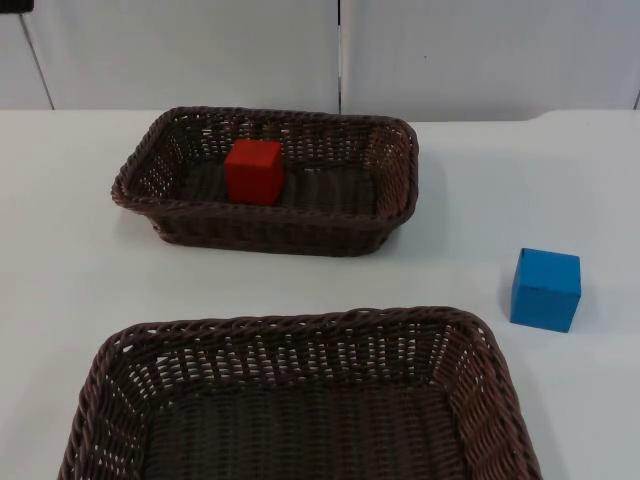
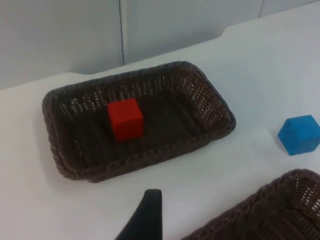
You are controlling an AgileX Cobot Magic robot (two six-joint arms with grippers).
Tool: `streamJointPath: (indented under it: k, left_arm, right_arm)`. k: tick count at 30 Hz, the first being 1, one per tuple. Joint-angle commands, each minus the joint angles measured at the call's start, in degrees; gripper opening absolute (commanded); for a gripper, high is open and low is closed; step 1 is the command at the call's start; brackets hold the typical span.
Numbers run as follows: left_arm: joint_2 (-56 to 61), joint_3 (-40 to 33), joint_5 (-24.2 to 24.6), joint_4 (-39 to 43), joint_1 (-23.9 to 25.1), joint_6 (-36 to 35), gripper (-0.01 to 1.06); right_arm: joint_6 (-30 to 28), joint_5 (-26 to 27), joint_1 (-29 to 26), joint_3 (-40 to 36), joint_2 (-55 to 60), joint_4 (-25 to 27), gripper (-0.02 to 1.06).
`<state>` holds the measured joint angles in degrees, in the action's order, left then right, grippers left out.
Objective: Pick up one cube with the left hand and place it into the upper basket. Pick up one cube with the right hand and place it into the lower basket.
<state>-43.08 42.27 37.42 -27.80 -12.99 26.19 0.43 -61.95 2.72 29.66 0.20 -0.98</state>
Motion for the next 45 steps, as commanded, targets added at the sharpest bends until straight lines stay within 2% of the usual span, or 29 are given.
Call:
streamJointPath:
  k: [1, 6, 9, 13, 45]
  left_arm:
    - [1.23, -1.59, 0.34, 0.59, -0.25, -1.15, 0.92]
    - [4.35, -5.59, -0.56, 1.05, -0.25, -1.15, 0.92]
    - [6.98, -6.91, 0.61, 1.59, -0.25, -1.15, 0.92]
    - [9.24, -7.15, 2.96, 2.59, -0.25, -1.15, 0.92]
    - [11.74, -7.25, 4.15, 4.42, -0.25, -2.19, 0.92]
  right_arm:
    - [0.00, 0.12, -0.18, -0.12, -0.20, -0.09, 1.05]
    - [0.00, 0.12, -0.18, -0.12, -0.20, 0.14, 1.05]
    - [0.00, 0.12, -0.18, -0.12, -0.20, 0.14, 1.05]
    - [0.00, 0.12, -0.18, -0.12, -0.20, 0.14, 1.05]
    - [0.00, 0.12, -0.18, -0.12, -0.20, 0.14, 1.05]
